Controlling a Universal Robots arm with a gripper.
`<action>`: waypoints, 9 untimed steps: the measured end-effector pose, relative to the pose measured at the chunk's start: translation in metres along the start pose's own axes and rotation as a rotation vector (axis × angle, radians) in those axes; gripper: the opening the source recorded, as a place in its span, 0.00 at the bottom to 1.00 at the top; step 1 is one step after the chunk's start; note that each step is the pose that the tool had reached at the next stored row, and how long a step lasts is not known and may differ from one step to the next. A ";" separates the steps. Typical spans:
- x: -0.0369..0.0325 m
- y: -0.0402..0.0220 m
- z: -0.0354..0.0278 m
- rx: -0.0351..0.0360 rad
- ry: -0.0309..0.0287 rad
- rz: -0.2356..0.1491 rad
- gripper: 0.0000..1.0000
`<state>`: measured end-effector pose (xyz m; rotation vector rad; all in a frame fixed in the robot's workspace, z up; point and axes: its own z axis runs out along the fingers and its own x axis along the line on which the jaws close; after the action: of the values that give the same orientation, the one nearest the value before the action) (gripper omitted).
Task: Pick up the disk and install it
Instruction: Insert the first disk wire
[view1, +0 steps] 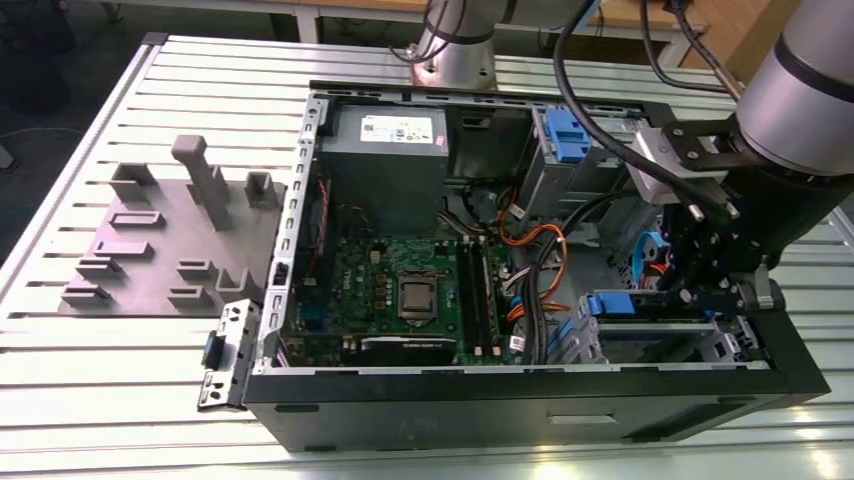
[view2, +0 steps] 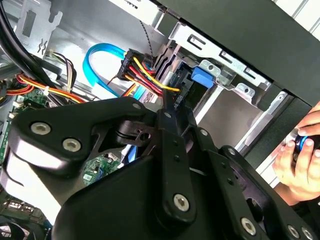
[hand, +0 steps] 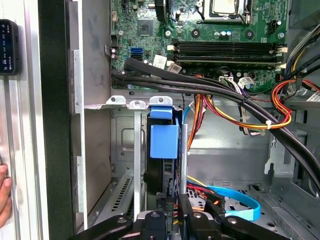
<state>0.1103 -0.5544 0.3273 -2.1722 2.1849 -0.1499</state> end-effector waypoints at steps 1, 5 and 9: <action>0.0000 -0.0001 -0.0007 0.0000 -0.0002 0.000 0.24; 0.0001 -0.0005 -0.0042 0.0000 -0.0004 0.000 0.24; 0.0002 -0.0008 -0.0072 -0.0004 -0.0002 0.000 0.24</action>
<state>0.1103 -0.5544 0.3346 -2.1723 2.1850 -0.1492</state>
